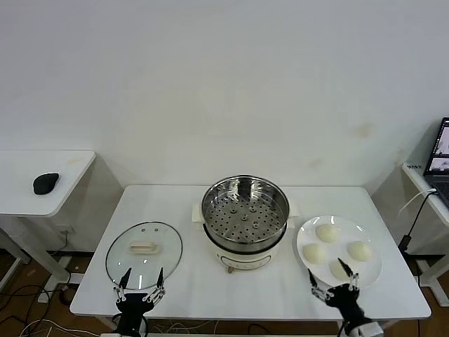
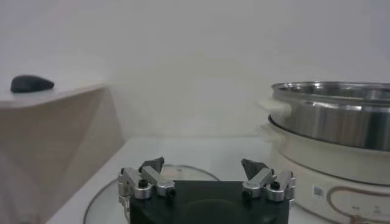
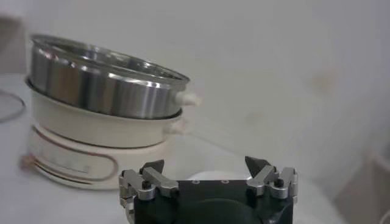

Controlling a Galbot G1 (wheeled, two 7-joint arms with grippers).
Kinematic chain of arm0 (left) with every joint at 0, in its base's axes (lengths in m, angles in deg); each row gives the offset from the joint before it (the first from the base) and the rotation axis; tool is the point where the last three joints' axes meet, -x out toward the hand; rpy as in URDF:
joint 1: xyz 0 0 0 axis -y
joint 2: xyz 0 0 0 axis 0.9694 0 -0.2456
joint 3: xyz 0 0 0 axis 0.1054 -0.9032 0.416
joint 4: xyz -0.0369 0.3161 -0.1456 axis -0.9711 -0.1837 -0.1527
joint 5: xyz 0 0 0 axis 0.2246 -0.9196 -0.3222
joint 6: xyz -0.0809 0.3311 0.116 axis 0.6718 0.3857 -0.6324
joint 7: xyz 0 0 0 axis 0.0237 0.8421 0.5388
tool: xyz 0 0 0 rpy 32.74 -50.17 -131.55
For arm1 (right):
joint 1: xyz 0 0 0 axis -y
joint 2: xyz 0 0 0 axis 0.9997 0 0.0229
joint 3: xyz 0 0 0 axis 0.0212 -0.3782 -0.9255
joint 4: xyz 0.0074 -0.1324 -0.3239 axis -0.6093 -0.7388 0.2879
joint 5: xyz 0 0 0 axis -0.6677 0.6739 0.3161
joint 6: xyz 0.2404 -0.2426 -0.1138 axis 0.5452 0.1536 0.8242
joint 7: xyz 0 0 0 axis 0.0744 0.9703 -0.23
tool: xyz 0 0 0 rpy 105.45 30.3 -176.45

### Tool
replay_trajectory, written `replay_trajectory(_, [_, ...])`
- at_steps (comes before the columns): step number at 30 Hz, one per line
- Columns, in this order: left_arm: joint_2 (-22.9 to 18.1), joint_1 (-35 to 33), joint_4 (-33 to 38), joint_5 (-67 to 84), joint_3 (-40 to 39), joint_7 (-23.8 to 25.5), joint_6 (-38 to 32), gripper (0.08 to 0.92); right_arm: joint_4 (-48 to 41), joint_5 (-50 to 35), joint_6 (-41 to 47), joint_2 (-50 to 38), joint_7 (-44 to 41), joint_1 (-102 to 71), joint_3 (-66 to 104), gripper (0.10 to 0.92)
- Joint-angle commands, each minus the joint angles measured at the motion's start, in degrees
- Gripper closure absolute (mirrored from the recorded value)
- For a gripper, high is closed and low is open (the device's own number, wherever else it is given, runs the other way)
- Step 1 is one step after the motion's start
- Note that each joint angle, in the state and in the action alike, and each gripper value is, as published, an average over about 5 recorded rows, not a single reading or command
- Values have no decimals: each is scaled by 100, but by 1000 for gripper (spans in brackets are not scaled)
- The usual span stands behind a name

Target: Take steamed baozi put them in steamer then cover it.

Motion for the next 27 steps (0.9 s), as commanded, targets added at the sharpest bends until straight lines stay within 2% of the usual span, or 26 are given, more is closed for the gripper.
replay_trajectory(1, [181, 46, -11, -131, 16, 51, -13, 177, -129, 890, 97, -670, -174, 493, 257, 203])
replay_trajectory(9, [274, 170, -16, -434, 1, -26, 254, 177, -931, 1201, 672, -2403, -1718, 1474, 127, 203])
replay_trajectory(15, [295, 250, -12, -520, 7, -10, 370, 177, -1635, 837, 812, -3627, -2682, 2550, -832, 203])
replay_trajectory(21, [330, 275, 28, -545, 53, -13, 426, 177, -2373, 364, 1004, -4109, -3876, 4419, -2726, 203])
replay_trajectory(27, [346, 267, 29, -554, 144, -22, 450, 177, -3299, 234, 667, -3907, -4523, 7128, -5575, 203])
